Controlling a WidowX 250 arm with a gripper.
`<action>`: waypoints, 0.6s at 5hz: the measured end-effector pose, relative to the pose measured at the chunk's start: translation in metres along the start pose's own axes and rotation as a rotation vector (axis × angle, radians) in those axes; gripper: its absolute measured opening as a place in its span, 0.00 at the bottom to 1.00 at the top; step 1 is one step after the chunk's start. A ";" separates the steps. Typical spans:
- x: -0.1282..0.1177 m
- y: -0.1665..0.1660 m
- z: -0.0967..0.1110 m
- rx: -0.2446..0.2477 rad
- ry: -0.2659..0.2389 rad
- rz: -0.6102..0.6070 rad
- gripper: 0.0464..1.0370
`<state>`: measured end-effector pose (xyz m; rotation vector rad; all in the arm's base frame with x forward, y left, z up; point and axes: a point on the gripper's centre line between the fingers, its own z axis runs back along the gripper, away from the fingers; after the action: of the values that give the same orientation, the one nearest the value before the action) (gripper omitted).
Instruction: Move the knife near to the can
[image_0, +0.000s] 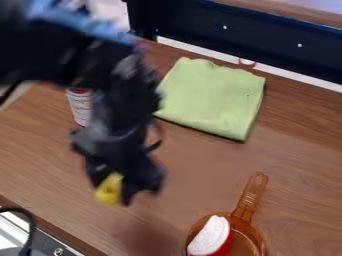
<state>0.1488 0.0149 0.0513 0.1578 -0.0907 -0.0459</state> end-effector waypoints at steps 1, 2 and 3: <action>-0.012 0.023 -0.019 -0.004 0.005 -0.262 0.44; -0.009 0.034 -0.040 -0.044 0.024 -0.504 0.44; 0.005 0.041 -0.056 -0.037 -0.041 -0.697 0.44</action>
<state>0.1607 0.0640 0.0036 0.1455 -0.0720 -0.7457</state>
